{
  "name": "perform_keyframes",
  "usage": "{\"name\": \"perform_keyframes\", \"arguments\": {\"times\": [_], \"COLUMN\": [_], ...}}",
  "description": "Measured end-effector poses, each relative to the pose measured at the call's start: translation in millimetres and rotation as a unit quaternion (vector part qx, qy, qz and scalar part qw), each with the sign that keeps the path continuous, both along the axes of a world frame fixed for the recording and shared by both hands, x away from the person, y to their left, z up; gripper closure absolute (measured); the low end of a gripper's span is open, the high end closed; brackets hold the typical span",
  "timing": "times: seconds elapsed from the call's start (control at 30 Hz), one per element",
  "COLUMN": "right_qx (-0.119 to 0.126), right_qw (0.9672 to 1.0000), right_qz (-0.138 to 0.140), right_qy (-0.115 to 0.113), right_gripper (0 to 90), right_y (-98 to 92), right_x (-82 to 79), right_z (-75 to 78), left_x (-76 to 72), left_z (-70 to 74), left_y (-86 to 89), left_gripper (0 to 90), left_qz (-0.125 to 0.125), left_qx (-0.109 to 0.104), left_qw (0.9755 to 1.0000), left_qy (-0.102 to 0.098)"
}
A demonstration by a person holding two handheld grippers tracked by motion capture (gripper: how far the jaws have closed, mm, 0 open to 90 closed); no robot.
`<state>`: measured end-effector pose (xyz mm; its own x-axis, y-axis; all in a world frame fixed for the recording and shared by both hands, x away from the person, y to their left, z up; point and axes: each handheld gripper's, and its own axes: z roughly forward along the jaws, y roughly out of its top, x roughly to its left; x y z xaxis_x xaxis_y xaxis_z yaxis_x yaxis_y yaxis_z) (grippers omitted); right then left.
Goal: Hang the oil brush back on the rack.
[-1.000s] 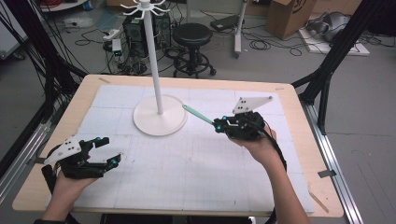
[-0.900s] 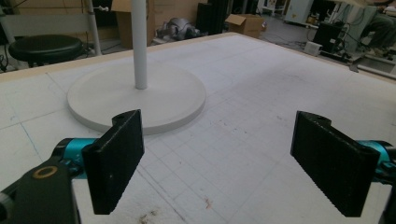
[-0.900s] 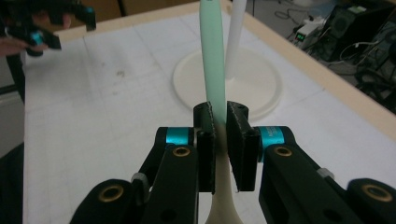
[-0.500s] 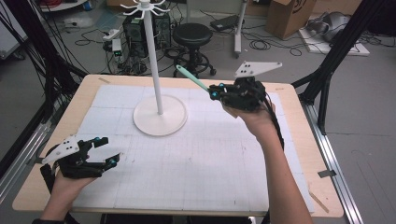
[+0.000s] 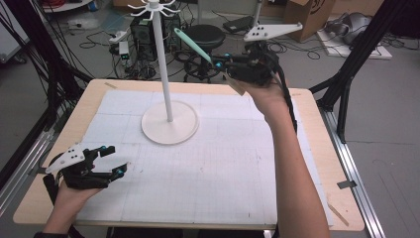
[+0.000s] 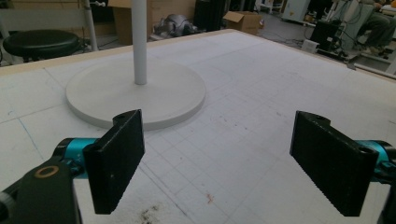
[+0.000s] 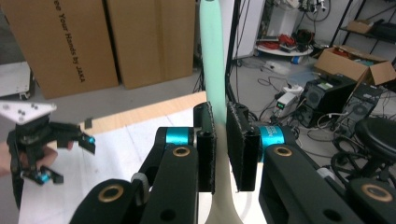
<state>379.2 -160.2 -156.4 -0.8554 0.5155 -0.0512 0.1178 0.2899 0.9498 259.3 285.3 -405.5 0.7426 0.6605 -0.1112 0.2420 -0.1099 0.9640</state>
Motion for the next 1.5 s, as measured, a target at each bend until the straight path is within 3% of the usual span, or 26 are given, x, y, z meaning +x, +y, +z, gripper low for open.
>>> {"name": "perform_keyframes", "arguments": {"times": [0.13, 0.17, 0.33, 0.63, 1.03, 1.5], "right_qx": [0.002, 0.013, 0.009, 0.01, 0.002, -0.013], "right_qw": [1.0, 0.9999, 0.9998, 0.9998, 0.9999, 0.9997], "right_qz": [-0.005, -0.003, -0.007, -0.015, -0.014, -0.018], "right_qy": [-0.007, -0.008, -0.015, -0.008, -0.006, 0.004], "right_gripper": [83.0, 83.0, 83.0, 83.0, 82.9, 82.3], "right_y": [6.4, 7.5, 9.2, 13.7, 20.4, 43.7], "right_x": [3.9, 4.4, 5.5, 13.2, 20.5, 29.0], "right_z": [9.4, 12.5, 16.3, 17.9, 10.0, -3.6], "left_x": [-0.4, -0.4, -1.2, -4.9, -6.9, -5.3], "left_z": [-0.8, -0.8, -0.6, -1.4, -2.2, -3.3], "left_y": [0.5, 0.9, 1.5, 6.0, 7.8, 6.6], "left_gripper": [18.3, 18.3, 18.3, 18.3, 18.3, 18.3], "left_qz": [0.0, -0.002, -0.001, 0.004, 0.007, 0.003], "left_qx": [-0.001, 0.0, 0.0, 0.001, 0.001, 0.005], "left_qw": [1.0, 1.0, 1.0, 1.0, 1.0, 1.0], "left_qy": [0.001, 0.001, 0.002, 0.003, 0.004, 0.005]}}
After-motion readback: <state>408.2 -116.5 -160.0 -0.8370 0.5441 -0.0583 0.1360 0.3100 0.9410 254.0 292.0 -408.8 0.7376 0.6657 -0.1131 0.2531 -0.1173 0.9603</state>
